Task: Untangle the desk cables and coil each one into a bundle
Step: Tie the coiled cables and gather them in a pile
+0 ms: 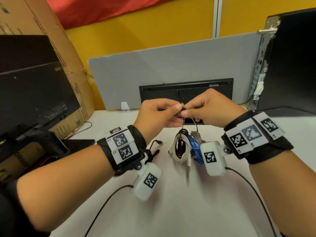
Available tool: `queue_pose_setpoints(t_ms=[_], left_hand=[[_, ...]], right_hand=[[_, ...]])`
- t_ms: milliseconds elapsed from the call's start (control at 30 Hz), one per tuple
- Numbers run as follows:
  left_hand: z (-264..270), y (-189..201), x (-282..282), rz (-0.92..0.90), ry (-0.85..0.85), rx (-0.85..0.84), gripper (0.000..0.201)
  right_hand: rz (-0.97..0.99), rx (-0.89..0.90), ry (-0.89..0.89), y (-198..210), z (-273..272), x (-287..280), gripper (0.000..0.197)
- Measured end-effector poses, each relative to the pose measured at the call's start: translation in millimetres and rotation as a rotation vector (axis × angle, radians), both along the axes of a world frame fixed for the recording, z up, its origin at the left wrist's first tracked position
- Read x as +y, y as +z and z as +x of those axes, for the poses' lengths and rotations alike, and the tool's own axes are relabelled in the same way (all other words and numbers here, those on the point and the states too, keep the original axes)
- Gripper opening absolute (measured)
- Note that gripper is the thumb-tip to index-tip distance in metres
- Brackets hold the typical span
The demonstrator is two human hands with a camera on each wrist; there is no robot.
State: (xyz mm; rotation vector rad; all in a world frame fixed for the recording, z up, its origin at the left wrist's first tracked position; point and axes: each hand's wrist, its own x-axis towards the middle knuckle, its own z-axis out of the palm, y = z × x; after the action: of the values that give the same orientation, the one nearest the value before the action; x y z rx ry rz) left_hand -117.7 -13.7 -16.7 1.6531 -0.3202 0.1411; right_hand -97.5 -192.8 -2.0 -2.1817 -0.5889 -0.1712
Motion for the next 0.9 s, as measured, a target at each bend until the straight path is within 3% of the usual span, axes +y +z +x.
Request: queue_pose_setpoints(t_ms=[100,200,267,367,467,667,800,900], left_hand=[[14.0,-5.0,21.1,0.197,0.003,0.121,0.014],[31.1,-15.4,46.7,0.788,0.111,0.130,0.013],[37.3,-23.6,60.4,1.190,0.111,0.220,0.023],[39.4,-33.1,73.3,1.404,0.071,0.448,0.029],[37.7,-40.5,76.4,1.461,0.057,0.511,0.019],[36.2,-43.5,78.6,1.402,0.094,0.494,0.031],[42.1,-35.4,74.6,0.954,0.190,0.433,0.020],[42.1,-25.2,62.7,0.606,0.285,0.277,0.016]], right_hand=[[-0.060,0.002,-0.010,-0.9,0.3,1.4,0.008],[-0.102,-0.001,0.009,-1.5,-0.1,3.3,0.012],[-0.111,0.000,0.017,-1.7,-0.4,3.9,0.014],[-0.121,0.000,0.015,-3.3,1.0,4.9,0.014],[-0.137,0.001,0.016,-4.6,1.9,5.7,0.015],[-0.147,0.006,0.004,-5.0,3.9,7.3,0.016],[-0.144,0.019,-0.003,-4.4,2.9,7.8,0.018],[-0.166,0.024,0.012,-4.8,1.7,9.2,0.021]])
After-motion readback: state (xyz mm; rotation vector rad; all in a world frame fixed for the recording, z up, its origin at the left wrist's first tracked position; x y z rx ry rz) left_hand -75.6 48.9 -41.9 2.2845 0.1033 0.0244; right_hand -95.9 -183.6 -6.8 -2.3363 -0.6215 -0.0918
